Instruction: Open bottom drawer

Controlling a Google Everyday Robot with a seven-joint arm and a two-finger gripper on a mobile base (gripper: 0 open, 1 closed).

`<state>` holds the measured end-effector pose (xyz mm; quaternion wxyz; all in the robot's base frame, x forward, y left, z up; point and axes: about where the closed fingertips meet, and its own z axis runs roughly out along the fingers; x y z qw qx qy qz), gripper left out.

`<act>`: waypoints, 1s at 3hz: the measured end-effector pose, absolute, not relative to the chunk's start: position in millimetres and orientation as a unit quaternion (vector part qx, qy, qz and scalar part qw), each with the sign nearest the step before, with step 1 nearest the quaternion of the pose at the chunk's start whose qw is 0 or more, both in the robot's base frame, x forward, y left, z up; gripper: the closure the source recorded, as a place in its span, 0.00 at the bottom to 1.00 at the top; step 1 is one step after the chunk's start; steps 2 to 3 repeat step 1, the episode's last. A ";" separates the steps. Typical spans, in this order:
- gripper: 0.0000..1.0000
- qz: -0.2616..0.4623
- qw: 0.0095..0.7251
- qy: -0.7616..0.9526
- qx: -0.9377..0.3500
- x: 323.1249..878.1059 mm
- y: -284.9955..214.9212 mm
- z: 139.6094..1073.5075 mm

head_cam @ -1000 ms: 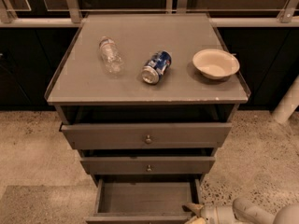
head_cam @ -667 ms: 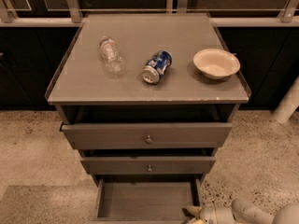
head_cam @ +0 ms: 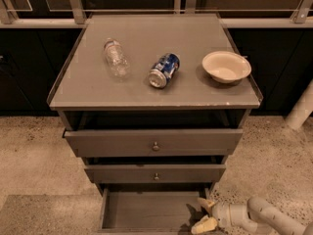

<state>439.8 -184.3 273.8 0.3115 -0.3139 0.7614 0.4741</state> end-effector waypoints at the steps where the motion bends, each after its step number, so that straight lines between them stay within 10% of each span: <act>1: 0.00 0.468 0.322 0.757 -0.324 446.8 -184.1 285.0; 3: 0.00 0.468 0.322 0.757 -0.324 446.8 -184.1 285.0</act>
Offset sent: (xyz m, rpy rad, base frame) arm 0.0000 0.0000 0.0000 0.0000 0.0000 0.0000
